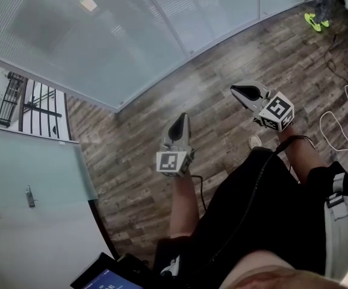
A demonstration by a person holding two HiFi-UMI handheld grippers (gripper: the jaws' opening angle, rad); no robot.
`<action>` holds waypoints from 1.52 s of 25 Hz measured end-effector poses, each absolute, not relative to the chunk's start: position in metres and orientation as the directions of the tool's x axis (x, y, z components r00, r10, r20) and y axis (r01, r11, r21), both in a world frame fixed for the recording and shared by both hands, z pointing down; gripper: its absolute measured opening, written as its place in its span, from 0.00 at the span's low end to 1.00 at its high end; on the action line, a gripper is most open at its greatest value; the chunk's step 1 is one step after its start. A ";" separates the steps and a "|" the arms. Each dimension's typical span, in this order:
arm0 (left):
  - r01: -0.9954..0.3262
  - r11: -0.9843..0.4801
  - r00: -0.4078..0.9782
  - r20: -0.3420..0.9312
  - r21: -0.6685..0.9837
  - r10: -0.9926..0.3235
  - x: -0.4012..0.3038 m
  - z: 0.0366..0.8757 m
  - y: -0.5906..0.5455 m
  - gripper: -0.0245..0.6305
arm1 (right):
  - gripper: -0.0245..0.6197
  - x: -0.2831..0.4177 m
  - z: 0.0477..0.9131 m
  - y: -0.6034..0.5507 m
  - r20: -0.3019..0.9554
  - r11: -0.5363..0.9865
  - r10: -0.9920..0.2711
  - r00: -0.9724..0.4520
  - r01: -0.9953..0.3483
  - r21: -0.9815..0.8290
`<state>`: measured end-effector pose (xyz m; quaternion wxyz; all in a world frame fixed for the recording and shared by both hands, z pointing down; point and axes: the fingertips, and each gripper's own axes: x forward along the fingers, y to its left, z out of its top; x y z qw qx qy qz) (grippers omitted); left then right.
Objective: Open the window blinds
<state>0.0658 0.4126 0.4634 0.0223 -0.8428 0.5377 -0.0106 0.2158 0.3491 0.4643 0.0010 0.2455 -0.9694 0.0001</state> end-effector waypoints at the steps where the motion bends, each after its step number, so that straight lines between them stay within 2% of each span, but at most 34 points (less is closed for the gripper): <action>1: -0.906 -0.420 0.421 -0.004 -0.047 -0.907 0.067 0.464 0.409 0.04 | 0.05 0.216 0.464 0.345 0.001 0.881 -0.473 -0.881 -0.473 -0.001; 23: -0.932 -0.356 0.355 0.021 -0.075 -0.935 0.105 0.454 0.282 0.04 | 0.05 0.242 0.453 0.211 -0.031 0.928 -0.373 -0.927 -0.372 -0.016; 38: -0.960 -0.270 0.268 0.035 -0.077 -0.963 0.118 0.462 0.242 0.04 | 0.05 0.269 0.464 0.163 -0.033 0.949 -0.315 -0.948 -0.314 -0.043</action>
